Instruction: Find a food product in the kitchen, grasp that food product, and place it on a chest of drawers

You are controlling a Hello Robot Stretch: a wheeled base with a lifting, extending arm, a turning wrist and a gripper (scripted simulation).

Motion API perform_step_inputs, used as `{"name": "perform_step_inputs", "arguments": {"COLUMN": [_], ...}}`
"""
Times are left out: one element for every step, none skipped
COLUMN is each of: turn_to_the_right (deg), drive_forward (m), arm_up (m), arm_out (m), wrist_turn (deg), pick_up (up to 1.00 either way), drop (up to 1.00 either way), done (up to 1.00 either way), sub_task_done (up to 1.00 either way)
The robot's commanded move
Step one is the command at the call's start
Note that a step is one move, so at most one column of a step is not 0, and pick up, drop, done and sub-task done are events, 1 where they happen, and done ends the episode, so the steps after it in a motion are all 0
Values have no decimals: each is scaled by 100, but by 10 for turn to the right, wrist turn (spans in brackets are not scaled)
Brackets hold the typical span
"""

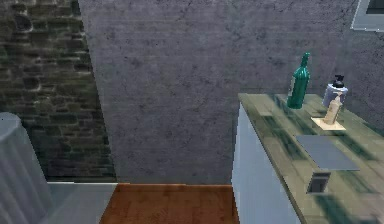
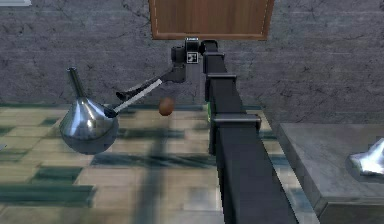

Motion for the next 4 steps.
{"name": "perform_step_inputs", "arguments": {"turn_to_the_right": [0,0,0,0], "drive_forward": [0,0,0,0], "arm_up": [0,0,-12,0], "arm_out": [0,0,0,0], "wrist_turn": [450,210,0,0], "pick_up": [0,0,0,100], "drop": [0,0,0,0], "done": [0,0,0,0], "sub_task_done": [0,0,0,0]}}
